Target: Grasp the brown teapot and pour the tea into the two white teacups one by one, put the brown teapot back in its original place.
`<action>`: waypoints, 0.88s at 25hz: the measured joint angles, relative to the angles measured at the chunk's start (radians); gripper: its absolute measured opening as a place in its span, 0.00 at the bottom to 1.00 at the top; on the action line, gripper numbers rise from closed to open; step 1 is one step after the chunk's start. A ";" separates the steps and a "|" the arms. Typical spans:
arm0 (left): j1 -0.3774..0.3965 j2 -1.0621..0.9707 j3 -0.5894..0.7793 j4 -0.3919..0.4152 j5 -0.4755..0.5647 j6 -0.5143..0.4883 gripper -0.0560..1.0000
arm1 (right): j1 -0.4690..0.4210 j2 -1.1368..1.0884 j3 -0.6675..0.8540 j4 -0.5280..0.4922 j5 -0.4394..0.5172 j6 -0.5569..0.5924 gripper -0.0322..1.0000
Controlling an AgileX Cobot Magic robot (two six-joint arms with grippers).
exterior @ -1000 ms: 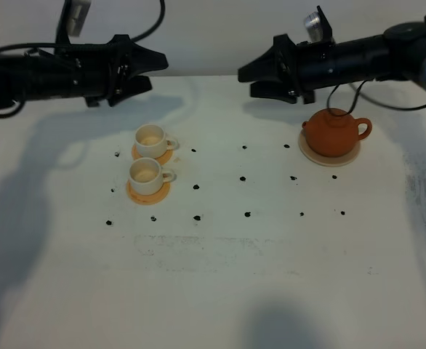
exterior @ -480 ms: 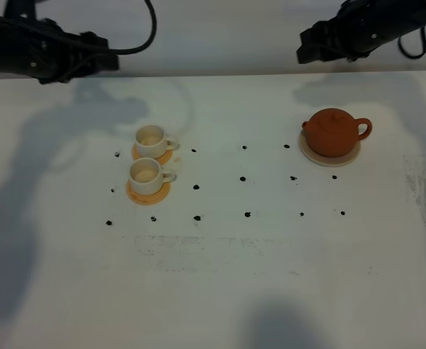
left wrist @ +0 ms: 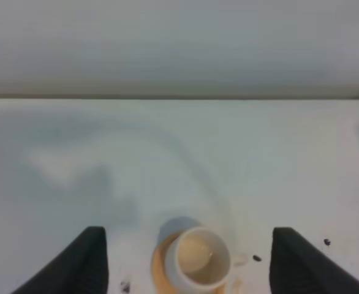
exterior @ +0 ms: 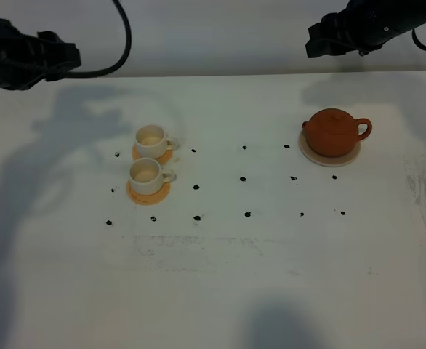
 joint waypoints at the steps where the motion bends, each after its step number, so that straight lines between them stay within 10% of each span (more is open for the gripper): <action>1: 0.000 -0.031 0.034 0.000 -0.016 0.000 0.55 | 0.000 -0.007 0.012 0.000 -0.003 -0.004 0.50; 22: -0.001 -0.748 0.545 -0.001 -0.079 -0.043 0.55 | 0.000 -0.208 0.234 0.111 -0.116 -0.129 0.50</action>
